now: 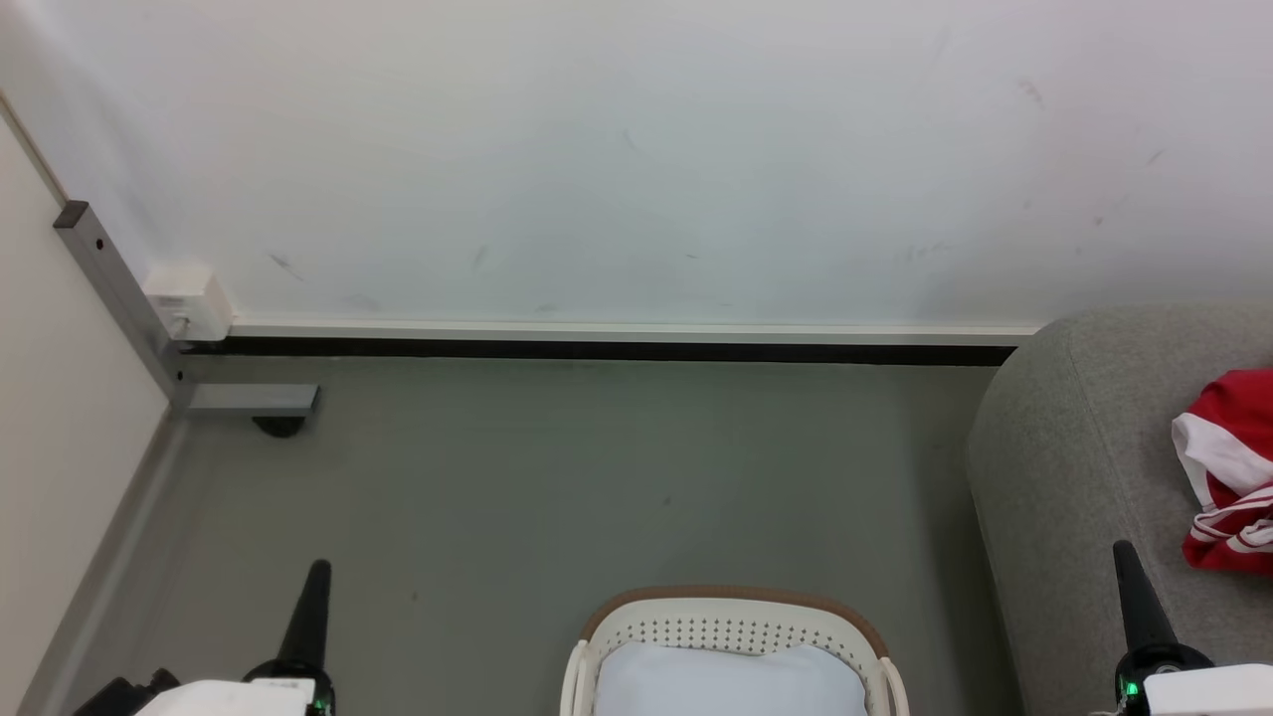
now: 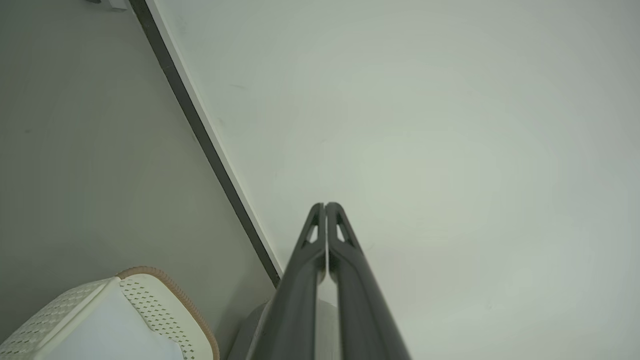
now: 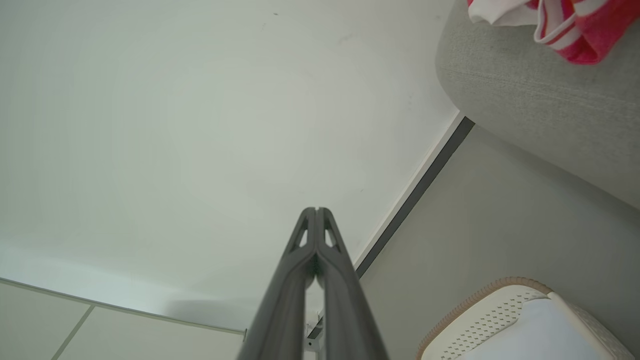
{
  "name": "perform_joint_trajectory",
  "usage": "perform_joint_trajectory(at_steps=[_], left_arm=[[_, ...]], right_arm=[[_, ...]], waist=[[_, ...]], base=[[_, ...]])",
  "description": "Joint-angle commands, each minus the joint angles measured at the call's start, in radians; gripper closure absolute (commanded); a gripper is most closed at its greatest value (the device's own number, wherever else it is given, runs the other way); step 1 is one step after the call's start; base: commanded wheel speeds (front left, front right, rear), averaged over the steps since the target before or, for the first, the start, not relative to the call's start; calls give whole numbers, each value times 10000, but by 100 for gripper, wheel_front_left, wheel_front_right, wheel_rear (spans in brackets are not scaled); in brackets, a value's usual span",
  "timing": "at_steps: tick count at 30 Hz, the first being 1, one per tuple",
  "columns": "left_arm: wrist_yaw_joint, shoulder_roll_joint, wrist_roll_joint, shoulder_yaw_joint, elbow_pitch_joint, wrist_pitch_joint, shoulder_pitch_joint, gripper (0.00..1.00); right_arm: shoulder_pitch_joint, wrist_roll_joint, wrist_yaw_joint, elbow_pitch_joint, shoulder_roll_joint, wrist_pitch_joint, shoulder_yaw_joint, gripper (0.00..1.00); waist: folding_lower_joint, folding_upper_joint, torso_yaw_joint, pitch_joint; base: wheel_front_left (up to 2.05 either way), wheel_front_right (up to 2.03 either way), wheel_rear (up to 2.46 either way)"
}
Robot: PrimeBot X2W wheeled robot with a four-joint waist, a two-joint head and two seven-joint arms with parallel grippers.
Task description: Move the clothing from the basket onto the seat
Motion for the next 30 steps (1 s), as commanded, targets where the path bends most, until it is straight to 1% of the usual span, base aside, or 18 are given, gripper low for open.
perform_joint_trajectory(at_steps=[1, 30], left_arm=[[-74, 87, -348, 67, -119, 79, -174, 100], [-83, 100, -2483, 184, -259, 637, -272, 100]], right_arm=[[-146, 329, -14, -18, -55, 97, -88, 100], [-284, 2290, -19, 36, -16, 697, -447, 100]], waist=[[0, 0, 7, 11], [0, 0, 91, 163]], base=[[0, 0, 0], [0, 0, 0]])
